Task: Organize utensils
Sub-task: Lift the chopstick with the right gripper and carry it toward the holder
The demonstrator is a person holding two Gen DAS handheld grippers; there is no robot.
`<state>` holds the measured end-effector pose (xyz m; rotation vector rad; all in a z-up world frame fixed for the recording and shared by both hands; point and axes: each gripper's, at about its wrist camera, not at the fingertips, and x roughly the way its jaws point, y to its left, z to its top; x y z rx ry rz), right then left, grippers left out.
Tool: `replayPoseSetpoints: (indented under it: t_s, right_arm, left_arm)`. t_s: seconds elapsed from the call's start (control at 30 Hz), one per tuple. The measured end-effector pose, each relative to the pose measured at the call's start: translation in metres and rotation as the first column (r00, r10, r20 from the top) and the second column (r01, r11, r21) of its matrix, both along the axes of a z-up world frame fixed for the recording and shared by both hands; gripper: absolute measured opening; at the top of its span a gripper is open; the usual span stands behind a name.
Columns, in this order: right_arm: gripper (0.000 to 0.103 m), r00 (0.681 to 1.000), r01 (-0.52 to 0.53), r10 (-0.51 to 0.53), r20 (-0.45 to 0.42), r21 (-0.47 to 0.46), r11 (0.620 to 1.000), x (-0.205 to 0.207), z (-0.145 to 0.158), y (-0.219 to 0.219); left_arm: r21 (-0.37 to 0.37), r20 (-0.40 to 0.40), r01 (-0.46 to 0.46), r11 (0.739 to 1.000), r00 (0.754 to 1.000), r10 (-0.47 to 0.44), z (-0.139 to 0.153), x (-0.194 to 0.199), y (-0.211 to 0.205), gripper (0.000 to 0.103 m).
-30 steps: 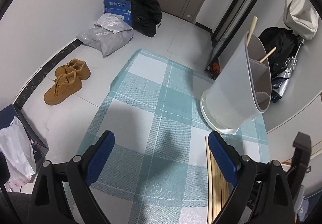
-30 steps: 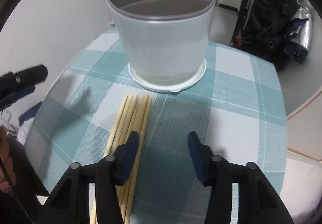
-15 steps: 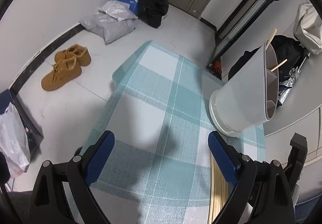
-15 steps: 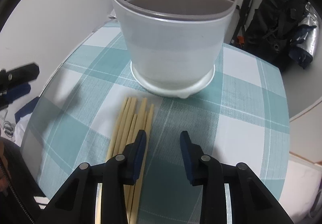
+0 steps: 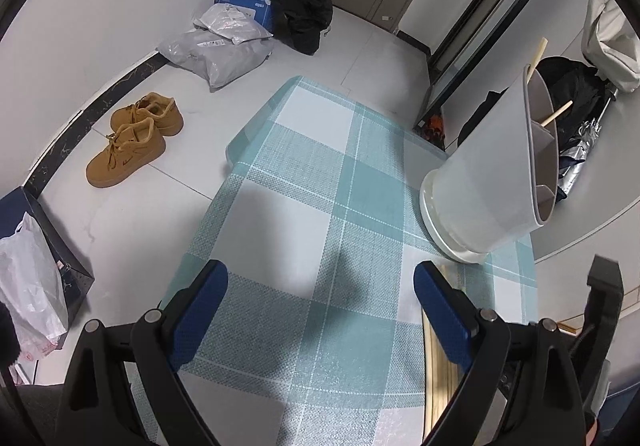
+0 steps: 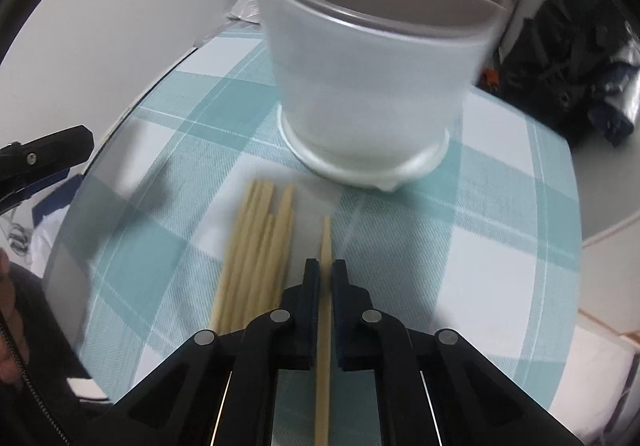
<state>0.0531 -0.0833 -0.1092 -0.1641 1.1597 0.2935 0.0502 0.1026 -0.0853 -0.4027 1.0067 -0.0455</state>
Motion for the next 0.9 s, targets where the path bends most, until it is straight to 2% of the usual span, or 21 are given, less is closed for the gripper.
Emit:
replayPoseSetpoints:
  t_s: [0.1, 0.27, 0.53, 0.63, 0.8, 0.9]
  right_arm:
    - [0.005, 1.0, 0.022, -0.022, -0.012, 0.024, 0.999, -0.012, 0.001, -0.014]
    - [0.005, 1.0, 0.008, -0.008, -0.016, 0.011, 1.0, -0.026, 0.0, -0.024]
    - [0.008, 0.998, -0.059, 0.06, 0.035, -0.045, 0.997, -0.013, -0.001, -0.005]
    - [0.004, 0.995, -0.082, 0.084, 0.05, -0.044, 0.996, -0.005, -0.002, -0.006]
    - [0.004, 0.999, -0.024, 0.02, 0.048, 0.083, 0.996, 0.006, 0.005, -0.021]
    - [0.004, 0.996, 0.057, -0.072, 0.052, 0.244, 0.968, 0.008, 0.021, -0.05]
  left_arm:
    - [-0.005, -0.002, 0.002, 1.0, 1.0, -0.002, 0.0, 0.0, -0.002, 0.091]
    - [-0.012, -0.023, 0.009, 1.0, 1.0, -0.009, -0.005, 0.003, -0.004, 0.091]
    - [0.014, -0.035, 0.023, 1.0, 0.999, -0.022, -0.008, 0.0, -0.007, 0.091]
    - [0.023, -0.032, 0.064, 0.998, 0.997, -0.063, -0.007, 0.0, -0.015, 0.091]
    - [0.039, -0.076, 0.127, 0.991, 0.989, -0.124, -0.015, -0.001, -0.033, 0.091]
    - [0.073, -0.106, 0.196, 0.978, 0.977, -0.188, -0.02, -0.004, -0.053, 0.091]
